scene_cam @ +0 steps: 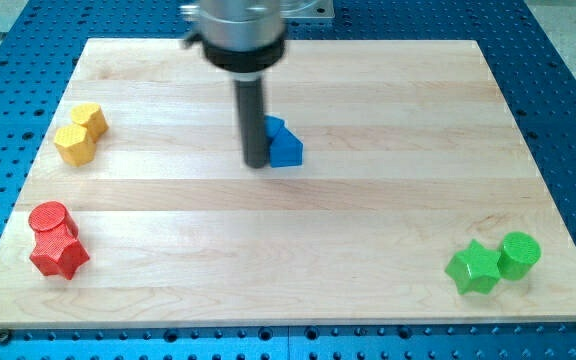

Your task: Place the blue blocks at the center of the board

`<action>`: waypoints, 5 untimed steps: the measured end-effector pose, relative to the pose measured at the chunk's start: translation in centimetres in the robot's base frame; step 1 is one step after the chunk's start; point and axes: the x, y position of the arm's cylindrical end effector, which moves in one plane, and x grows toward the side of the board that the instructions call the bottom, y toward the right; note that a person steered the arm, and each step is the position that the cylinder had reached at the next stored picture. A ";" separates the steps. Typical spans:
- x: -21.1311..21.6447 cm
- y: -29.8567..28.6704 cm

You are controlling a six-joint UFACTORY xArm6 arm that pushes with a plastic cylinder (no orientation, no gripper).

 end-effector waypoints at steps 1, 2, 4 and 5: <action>1.6 -6.0; -1.9 -8.3; -5.8 -4.5; -1.7 -0.4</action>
